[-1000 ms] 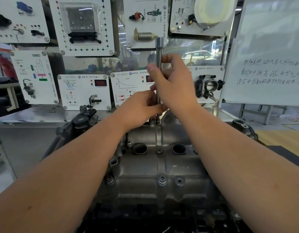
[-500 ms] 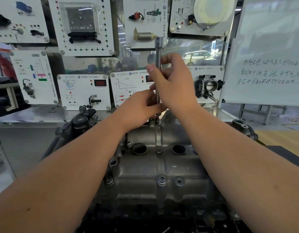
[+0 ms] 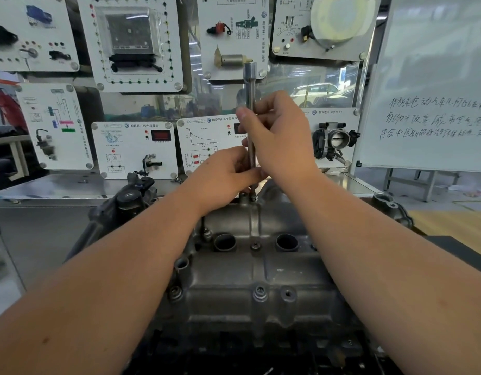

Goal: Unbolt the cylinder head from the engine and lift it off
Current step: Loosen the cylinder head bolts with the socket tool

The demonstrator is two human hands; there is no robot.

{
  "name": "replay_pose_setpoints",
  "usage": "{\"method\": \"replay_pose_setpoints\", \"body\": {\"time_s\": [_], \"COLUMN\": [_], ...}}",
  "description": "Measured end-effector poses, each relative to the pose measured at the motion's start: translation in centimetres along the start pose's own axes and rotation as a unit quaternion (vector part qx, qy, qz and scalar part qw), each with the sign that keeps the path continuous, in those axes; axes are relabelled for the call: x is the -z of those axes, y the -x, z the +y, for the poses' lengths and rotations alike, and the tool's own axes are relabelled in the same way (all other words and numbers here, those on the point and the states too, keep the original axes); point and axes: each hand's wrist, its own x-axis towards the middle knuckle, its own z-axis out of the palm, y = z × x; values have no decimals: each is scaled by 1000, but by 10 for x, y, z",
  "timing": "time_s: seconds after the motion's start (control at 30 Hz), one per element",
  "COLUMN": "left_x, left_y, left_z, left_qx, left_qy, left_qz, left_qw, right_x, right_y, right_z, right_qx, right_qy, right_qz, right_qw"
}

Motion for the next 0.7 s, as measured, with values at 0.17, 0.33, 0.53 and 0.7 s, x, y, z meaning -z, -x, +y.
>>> {"method": "replay_pose_setpoints", "body": {"time_s": [0.17, 0.33, 0.53, 0.7], "left_x": [-1, 1, 0, -1], "left_y": [-3, -3, -1, -3], "left_z": [-3, -4, -1, -4], "left_qx": [28, 17, 6, 34], "left_qy": [8, 7, -5, 16], "left_qz": [-4, -5, 0, -7], "left_qw": [1000, 1000, 1000, 999], "right_x": [0, -1, 0, -1], "right_y": [-3, -2, -1, -3], "right_z": [0, -1, 1, -2], "right_qx": [-20, -6, 1, -7], "right_qy": [15, 20, 16, 17], "right_qz": [-4, -16, -2, -22], "right_qw": [1000, 1000, 1000, 1000]}}
